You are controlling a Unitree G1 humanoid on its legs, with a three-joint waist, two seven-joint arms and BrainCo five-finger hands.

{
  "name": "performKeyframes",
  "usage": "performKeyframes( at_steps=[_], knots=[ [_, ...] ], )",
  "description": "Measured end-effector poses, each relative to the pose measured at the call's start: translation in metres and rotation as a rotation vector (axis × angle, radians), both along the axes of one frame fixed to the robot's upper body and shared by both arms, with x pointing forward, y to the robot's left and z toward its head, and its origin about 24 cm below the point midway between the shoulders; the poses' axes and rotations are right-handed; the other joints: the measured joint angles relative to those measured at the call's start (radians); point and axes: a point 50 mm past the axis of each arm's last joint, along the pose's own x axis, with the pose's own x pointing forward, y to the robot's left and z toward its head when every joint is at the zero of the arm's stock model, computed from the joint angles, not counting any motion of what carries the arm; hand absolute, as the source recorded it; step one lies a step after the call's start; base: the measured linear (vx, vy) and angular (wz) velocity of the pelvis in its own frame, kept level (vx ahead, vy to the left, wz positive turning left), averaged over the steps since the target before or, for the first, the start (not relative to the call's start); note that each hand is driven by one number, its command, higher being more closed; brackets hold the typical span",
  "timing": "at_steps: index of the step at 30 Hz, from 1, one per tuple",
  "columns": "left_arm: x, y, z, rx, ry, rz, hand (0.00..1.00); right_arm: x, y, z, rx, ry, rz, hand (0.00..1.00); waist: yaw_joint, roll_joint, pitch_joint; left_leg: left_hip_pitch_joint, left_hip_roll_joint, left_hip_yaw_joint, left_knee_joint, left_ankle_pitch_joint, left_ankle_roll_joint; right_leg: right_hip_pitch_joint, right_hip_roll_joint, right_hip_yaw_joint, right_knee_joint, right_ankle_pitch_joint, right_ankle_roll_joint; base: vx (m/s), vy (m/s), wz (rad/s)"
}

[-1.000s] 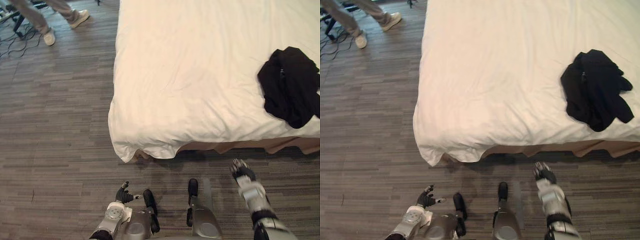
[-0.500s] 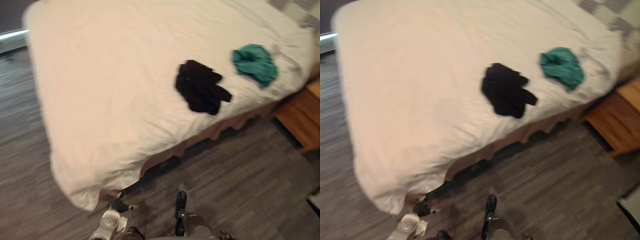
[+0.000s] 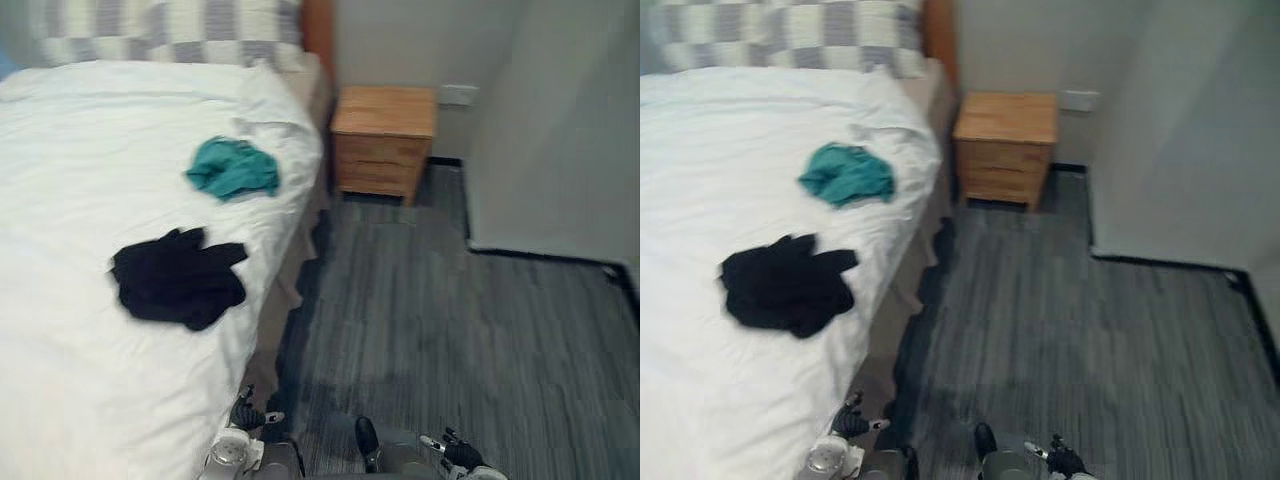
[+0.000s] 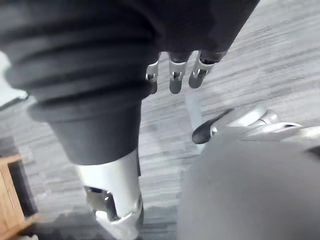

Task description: Tidy the bed and pick cloth on bed and put in laundry

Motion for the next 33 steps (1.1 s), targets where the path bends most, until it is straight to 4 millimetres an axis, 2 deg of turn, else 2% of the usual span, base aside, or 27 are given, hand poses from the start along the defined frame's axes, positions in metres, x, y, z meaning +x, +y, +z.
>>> performKeyframes(
  at_steps=[2,4,5,7,8,9,10,11,13,15,16,18,19,21,22,24,25,26,27,29,30,31,32,33],
  knots=[
    [0.008,-0.004,0.003,-0.001,-0.016,-0.031,0.00,-0.004,0.000,-0.001,0.005,0.011,-0.007,0.00,-0.006,-0.002,-0.002,0.026,-0.014,0.041,-0.033,0.004,0.005,-0.008,-0.005,0.026,0.000,0.001,0.006,0.15,0.129,-0.57],
    [0.012,-0.005,0.003,0.001,-0.016,-0.044,0.00,-0.002,0.000,0.000,0.006,-0.001,-0.002,0.00,-0.018,0.007,-0.001,0.057,-0.014,0.053,-0.048,0.000,0.011,-0.031,0.006,0.020,0.066,-0.020,0.028,0.11,0.080,-0.51],
    [0.019,-0.004,0.007,0.004,-0.037,-0.050,0.00,0.001,0.001,0.001,0.010,-0.019,0.006,0.00,-0.014,0.013,0.005,0.077,-0.006,0.048,-0.048,-0.006,0.020,-0.067,0.025,-0.012,0.145,-0.038,0.053,0.08,0.044,-0.81],
    [0.018,0.002,0.007,0.000,-0.036,-0.022,0.00,0.009,-0.001,0.003,0.010,-0.046,0.031,0.00,-0.004,0.019,0.029,0.133,0.005,0.079,-0.056,-0.015,0.029,-0.101,0.038,-0.138,0.259,-0.049,0.065,0.03,0.006,-1.05],
    [0.016,0.006,0.007,0.002,-0.032,-0.007,0.00,0.013,0.000,0.004,0.013,-0.061,0.053,0.00,-0.001,0.015,0.046,0.182,0.004,0.099,-0.069,-0.020,0.037,-0.106,0.028,-0.229,0.326,-0.071,0.059,-0.04,-0.033,-0.87],
    [0.015,0.008,0.006,0.001,-0.028,0.002,0.00,0.014,0.000,0.004,0.011,-0.066,0.063,0.00,-0.007,0.015,0.051,0.202,-0.002,0.102,-0.074,-0.033,0.041,-0.106,0.025,-0.255,0.348,-0.086,0.052,-0.09,-0.014,-0.92],
    [0.013,0.012,0.006,0.006,-0.023,0.011,0.00,0.017,0.003,0.005,0.007,-0.081,0.081,0.00,-0.021,0.004,0.055,0.224,-0.021,0.109,-0.079,-0.061,0.037,-0.101,0.015,-0.248,0.364,-0.128,0.039,-0.14,0.016,-0.51],
    [0.013,0.014,0.006,0.010,-0.022,0.014,0.00,0.018,0.006,0.005,0.014,-0.100,0.078,0.00,-0.033,-0.005,0.058,0.218,-0.037,0.107,-0.070,-0.068,0.042,-0.101,-0.002,-0.243,0.359,-0.146,0.015,-0.14,0.039,-0.31],
    [0.011,0.013,0.005,0.009,-0.013,0.009,0.00,0.021,0.007,0.006,0.014,-0.116,0.074,0.00,-0.042,-0.007,0.065,0.214,-0.047,0.091,-0.065,-0.075,0.055,-0.104,-0.021,-0.267,0.345,-0.153,0.005,-0.09,0.025,0.21],
    [-0.002,0.016,-0.002,0.015,0.036,-0.001,0.00,0.022,0.010,0.006,0.031,-0.148,0.027,0.00,-0.053,-0.009,0.095,0.213,-0.054,0.033,-0.076,-0.078,0.068,-0.135,-0.047,-0.315,0.405,-0.185,0.021,-0.11,-0.011,0.48],
    [-0.008,0.017,-0.004,0.015,0.050,0.010,0.00,0.023,0.010,0.006,0.033,-0.151,0.024,0.00,-0.054,-0.013,0.097,0.216,-0.054,0.023,-0.082,-0.079,0.067,-0.146,-0.050,-0.315,0.412,-0.190,0.018,-0.06,-0.040,0.38],
    [-0.027,0.027,-0.008,0.019,0.088,0.061,0.00,0.024,0.016,0.006,0.040,-0.160,0.028,0.00,-0.050,-0.038,0.098,0.218,-0.052,-0.008,-0.084,-0.100,0.052,-0.165,-0.080,-0.327,0.406,-0.189,0.011,0.02,-0.126,0.46],
    [-0.028,0.029,-0.008,0.018,0.089,0.082,0.00,0.025,0.014,0.007,0.030,-0.163,0.038,0.00,-0.048,-0.025,0.086,0.213,-0.025,-0.022,-0.078,-0.135,0.061,-0.171,-0.074,-0.369,0.439,-0.234,-0.011,0.13,-0.205,0.52],
    [-0.036,0.027,-0.011,0.007,0.106,0.096,0.00,0.025,0.007,0.008,0.014,-0.157,0.043,0.00,-0.049,-0.003,0.049,0.204,0.012,-0.034,-0.073,-0.165,0.068,-0.168,-0.048,-0.400,0.417,-0.261,-0.027,0.26,-0.199,0.46],
    [-0.042,0.022,-0.013,-0.022,0.109,0.123,0.00,0.024,0.003,0.008,0.001,-0.143,0.046,0.00,-0.042,0.033,0.041,0.119,0.044,-0.044,0.219,-0.123,0.010,-0.132,-0.006,-0.405,0.376,-0.278,-0.061,0.39,-0.186,0.27],
    [-0.043,0.026,-0.012,-0.040,0.091,0.198,0.00,0.027,-0.002,0.010,-0.012,-0.148,0.052,0.00,-0.026,0.053,0.044,0.005,0.088,-0.040,0.494,-0.053,-0.004,-0.074,0.023,-0.409,0.337,-0.284,-0.082,0.42,-0.166,0.09],
    [-0.045,0.027,-0.012,-0.049,0.079,0.225,0.00,0.027,-0.002,0.010,-0.011,-0.145,0.055,0.00,-0.017,0.060,0.050,-0.073,0.119,-0.047,0.663,-0.020,0.002,-0.014,0.046,-0.403,0.302,-0.283,-0.115,0.40,-0.135,-0.06],
    [-0.048,0.029,-0.011,-0.049,0.070,0.239,0.00,0.026,-0.004,0.010,-0.018,-0.134,0.059,0.00,-0.003,0.060,0.059,-0.131,0.123,-0.066,0.806,-0.048,0.010,0.051,0.066,-0.387,0.275,-0.301,-0.146,0.50,-0.135,-0.36],
    [-0.050,0.030,-0.012,-0.049,0.074,0.241,0.00,0.024,-0.005,0.009,-0.019,-0.125,0.058,0.00,0.018,0.061,0.060,-0.168,0.107,-0.064,0.868,-0.081,0.008,0.125,0.073,-0.365,0.253,-0.303,-0.142,0.50,-0.133,-0.65],
    [-0.057,0.030,-0.012,-0.059,0.074,0.249,0.00,0.028,-0.004,0.010,-0.024,-0.134,0.056,0.00,0.045,0.054,0.057,-0.221,0.066,-0.030,0.793,-0.106,0.016,0.207,0.068,-0.329,0.205,-0.315,-0.123,0.46,-0.111,-0.69],
    [-0.055,0.030,-0.012,-0.059,0.064,0.249,0.00,0.035,-0.004,0.011,-0.028,-0.147,0.067,0.00,0.052,0.049,0.058,-0.255,0.039,0.002,0.675,-0.108,0.020,0.236,0.060,-0.307,0.177,-0.318,-0.116,0.44,-0.053,-0.67],
    [-0.055,0.032,-0.011,-0.058,0.061,0.252,0.00,0.043,0.001,0.013,-0.034,-0.159,0.091,0.00,0.055,0.040,0.059,-0.277,-0.007,0.053,0.412,-0.082,0.025,0.267,0.041,-0.287,0.142,-0.324,-0.106,0.56,-0.029,-0.64],
    [-0.054,0.032,-0.011,-0.061,0.059,0.258,0.00,0.046,0.002,0.013,-0.041,-0.159,0.093,0.00,0.056,0.039,0.058,-0.278,-0.036,0.092,0.206,-0.020,0.029,0.291,0.034,-0.279,0.120,-0.330,-0.096,0.60,0.013,-0.55],
    [-0.053,0.030,-0.011,-0.074,0.059,0.266,0.00,0.046,0.003,0.012,-0.054,-0.145,0.104,0.00,0.060,0.047,0.058,-0.288,-0.055,0.117,-0.022,0.085,0.039,0.330,0.044,-0.274,0.088,-0.334,-0.090,0.53,0.035,-0.35]
  ],
)
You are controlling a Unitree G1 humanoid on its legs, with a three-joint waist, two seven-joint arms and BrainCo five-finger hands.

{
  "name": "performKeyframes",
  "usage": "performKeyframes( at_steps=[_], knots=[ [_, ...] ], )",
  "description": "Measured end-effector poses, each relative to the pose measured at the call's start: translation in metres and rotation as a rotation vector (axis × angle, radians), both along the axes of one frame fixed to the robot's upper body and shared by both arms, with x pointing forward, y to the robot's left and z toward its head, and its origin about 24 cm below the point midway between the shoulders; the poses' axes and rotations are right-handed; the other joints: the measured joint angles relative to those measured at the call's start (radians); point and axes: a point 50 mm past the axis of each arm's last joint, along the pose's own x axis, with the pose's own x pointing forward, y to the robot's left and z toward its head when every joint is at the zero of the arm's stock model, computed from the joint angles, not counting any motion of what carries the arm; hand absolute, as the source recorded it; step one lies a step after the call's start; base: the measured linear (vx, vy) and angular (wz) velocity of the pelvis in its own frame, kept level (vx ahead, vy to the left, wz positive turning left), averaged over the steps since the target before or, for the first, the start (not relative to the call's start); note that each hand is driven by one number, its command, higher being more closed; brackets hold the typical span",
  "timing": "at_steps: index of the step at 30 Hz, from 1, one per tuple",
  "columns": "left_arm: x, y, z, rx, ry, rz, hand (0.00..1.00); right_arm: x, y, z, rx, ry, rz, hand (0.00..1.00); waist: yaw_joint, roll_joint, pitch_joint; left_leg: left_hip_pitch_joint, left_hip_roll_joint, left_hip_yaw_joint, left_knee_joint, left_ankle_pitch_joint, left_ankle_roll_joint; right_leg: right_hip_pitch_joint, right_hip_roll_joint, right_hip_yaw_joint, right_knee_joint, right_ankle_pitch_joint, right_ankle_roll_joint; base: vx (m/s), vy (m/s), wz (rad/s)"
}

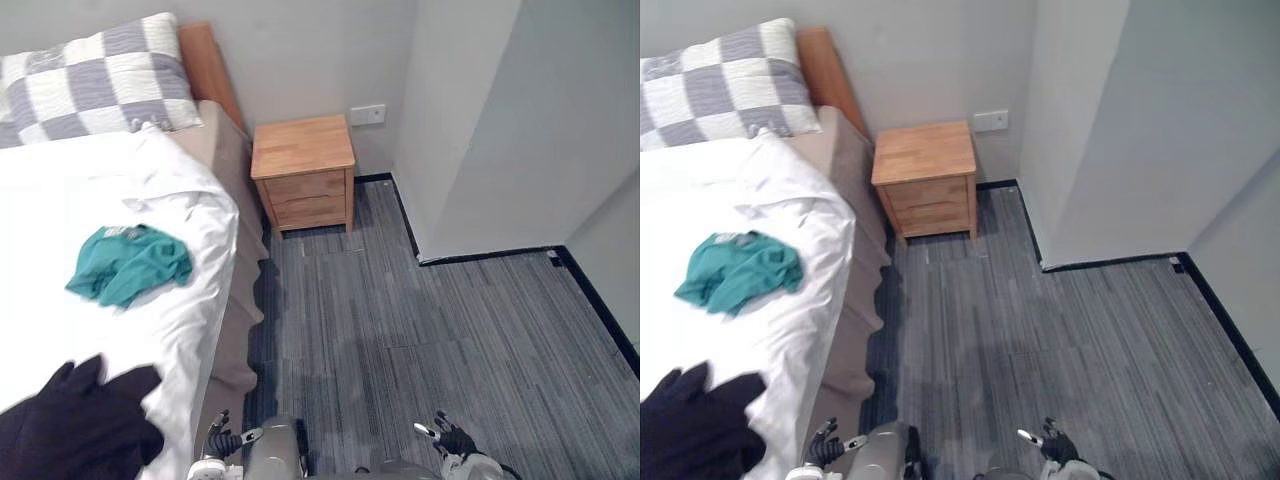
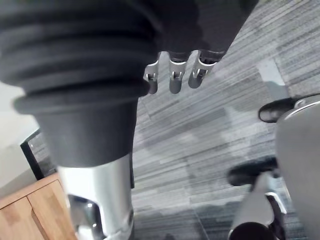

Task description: Tidy the bed and pick cloth on bed and put in laundry

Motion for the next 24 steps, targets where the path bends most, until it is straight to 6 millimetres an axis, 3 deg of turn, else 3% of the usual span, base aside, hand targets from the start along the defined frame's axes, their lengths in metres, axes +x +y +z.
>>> performKeyframes(
  at_steps=[1,2,3,5,6,7,8,9,10,11,13,14,15,16,17,18,19,20,21,22,24],
  knots=[
    [0.000,0.000,0.000,-0.003,0.004,0.005,0.00,0.000,0.002,0.000,0.001,0.004,-0.002,0.00,0.005,0.001,0.001,-0.008,0.001,-0.001,-0.030,0.037,0.003,0.021,0.007,0.006,-0.012,-0.002,0.003,0.53,0.076,-0.44],
    [0.002,0.003,0.000,-0.010,0.006,0.028,0.00,-0.003,0.006,-0.002,0.004,0.016,-0.004,0.00,0.029,-0.011,0.000,-0.007,0.000,-0.001,-0.016,0.138,0.041,0.060,0.008,0.031,-0.022,-0.009,0.016,0.67,0.130,-0.19],
    [0.004,0.010,0.001,0.005,0.009,0.029,0.00,-0.005,0.009,-0.004,-0.004,0.027,0.012,0.00,0.037,-0.037,-0.010,-0.001,-0.015,0.012,-0.016,0.175,0.087,0.071,-0.017,0.031,-0.010,-0.012,0.020,0.67,0.137,-0.04],
    [0.015,0.014,0.004,0.000,-0.011,0.052,0.00,0.003,0.005,-0.001,-0.042,0.019,0.059,0.00,0.038,-0.064,0.003,-0.011,0.003,0.021,0.084,0.146,0.132,0.017,-0.025,0.037,0.119,0.031,0.080,0.59,0.121,0.03],
    [0.013,0.016,0.004,0.000,-0.004,0.066,0.00,0.008,0.007,0.000,-0.039,0.006,0.065,0.00,0.049,-0.066,0.011,-0.030,0.020,0.054,0.161,0.117,0.158,0.009,-0.019,0.034,0.163,0.052,0.091,0.52,0.101,-0.22],
    [0.003,0.021,0.001,0.002,0.028,0.094,0.00,0.014,0.013,0.001,-0.035,-0.009,0.075,0.00,0.054,-0.069,0.013,-0.065,0.027,0.105,0.284,0.051,0.166,-0.024,-0.014,0.001,0.306,0.079,0.093,0.34,0.065,0.05],
    [0.002,0.022,0.002,0.008,0.029,0.086,0.00,0.003,0.007,-0.001,-0.056,0.014,0.080,0.00,0.043,-0.078,-0.005,-0.012,0.002,0.102,0.171,0.094,0.172,-0.083,-0.037,-0.043,0.474,0.074,0.118,0.47,0.129,0.07],
    [-0.002,0.026,0.002,0.026,0.041,0.070,0.00,0.005,0.007,0.000,-0.064,0.013,0.093,0.00,0.052,-0.088,0.004,0.044,-0.022,0.099,0.122,0.067,0.182,-0.156,-0.090,-0.100,0.678,0.009,0.110,0.33,0.082,0.31],
    [-0.002,0.028,0.002,0.034,0.046,0.065,0.00,0.005,0.008,0.000,-0.065,0.010,0.098,0.00,0.045,-0.105,0.004,0.063,-0.045,0.077,0.108,0.059,0.185,-0.193,-0.117,-0.103,0.725,-0.035,0.106,0.28,0.043,0.21],
    [0.000,0.030,0.003,0.045,0.045,0.070,0.00,0.009,0.007,0.001,-0.075,0.005,0.113,0.00,0.045,-0.114,0.009,0.095,-0.060,0.065,0.099,0.029,0.178,-0.245,-0.152,-0.128,0.767,-0.082,0.106,0.31,-0.042,0.29],
    [-0.001,0.027,0.001,0.043,0.050,0.078,0.00,0.009,0.003,0.002,-0.095,-0.001,0.121,0.00,0.041,-0.078,0.030,0.187,-0.031,0.023,0.086,-0.020,0.148,-0.331,-0.167,-0.188,0.690,-0.136,0.106,0.32,-0.066,0.29],
    [0.000,0.027,0.002,0.044,0.047,0.079,0.00,0.005,0.003,0.001,-0.093,0.002,0.120,0.00,0.035,-0.057,0.039,0.229,-0.008,-0.016,0.066,-0.030,0.134,-0.365,-0.152,-0.205,0.594,-0.133,0.115,0.27,-0.116,0.78],
    [0.003,0.030,0.003,0.047,0.033,0.094,0.00,0.007,-0.003,0.003,-0.107,-0.015,0.113,0.00,0.030,-0.037,0.040,0.249,0.017,-0.062,0.027,-0.031,0.129,-0.414,-0.133,-0.177,0.423,-0.072,0.144,0.27,-0.132,0.90],
    [0.006,0.032,0.004,0.048,0.024,0.102,0.00,0.006,-0.005,0.004,-0.111,-0.017,0.110,0.00,0.026,-0.049,0.036,0.252,0.014,-0.090,-0.005,-0.031,0.128,-0.443,-0.135,-0.143,0.341,-0.024,0.167,0.30,-0.167,1.06],
    [0.010,0.038,0.007,0.059,0.011,0.108,0.00,0.002,-0.004,0.003,-0.104,-0.014,0.096,0.00,0.022,-0.080,0.019,0.250,-0.011,-0.131,-0.060,-0.033,0.126,-0.481,-0.154,-0.079,0.233,0.025,0.203,0.43,-0.191,1.41],
    [0.021,0.045,0.013,0.070,-0.031,0.124,0.00,-0.011,0.000,-0.002,-0.079,-0.003,0.039,0.00,0.008,-0.146,0.017,0.229,-0.056,-0.127,0.059,-0.063,0.087,-0.498,-0.216,-0.046,0.170,0.092,0.258,0.48,-0.211,1.55],
    [0.023,0.039,0.011,0.050,-0.039,0.145,0.00,-0.015,-0.007,-0.002,-0.093,0.005,0.008,0.00,0.010,-0.113,0.028,0.249,-0.014,-0.163,0.072,-0.115,0.051,-0.469,-0.176,-0.046,0.177,0.146,0.223,0.49,-0.249,1.57],
    [0.020,0.038,0.010,0.035,-0.043,0.183,0.00,-0.022,-0.005,-0.004,-0.090,0.020,0.005,0.00,0.013,-0.121,0.041,0.280,-0.006,-0.189,0.071,-0.128,0.036,-0.441,-0.162,-0.029,0.212,0.152,0.196,0.42,-0.318,1.24],
    [0.014,0.035,0.008,0.021,-0.036,0.212,0.00,-0.027,0.000,-0.005,-0.080,0.025,-0.001,0.00,0.015,-0.117,0.041,0.301,0.005,-0.219,0.079,-0.138,0.014,-0.404,-0.146,-0.040,0.229,0.160,0.126,0.46,-0.390,1.14],
    [0.002,0.026,0.003,0.000,-0.014,0.245,0.00,-0.023,-0.001,-0.004,-0.092,0.010,0.005,0.00,0.030,-0.082,0.017,0.317,0.041,-0.245,0.098,-0.171,-0.011,-0.366,-0.124,-0.094,0.241,0.115,0.099,0.37,-0.313,0.75],
    [-0.009,0.019,0.000,-0.021,0.000,0.272,0.00,-0.013,-0.002,0.001,-0.102,-0.027,0.027,0.00,0.046,-0.054,-0.009,0.295,0.070,-0.249,0.194,-0.181,-0.028,-0.330,-0.108,-0.136,0.235,0.076,0.082,0.39,-0.240,0.66]
  ],
)
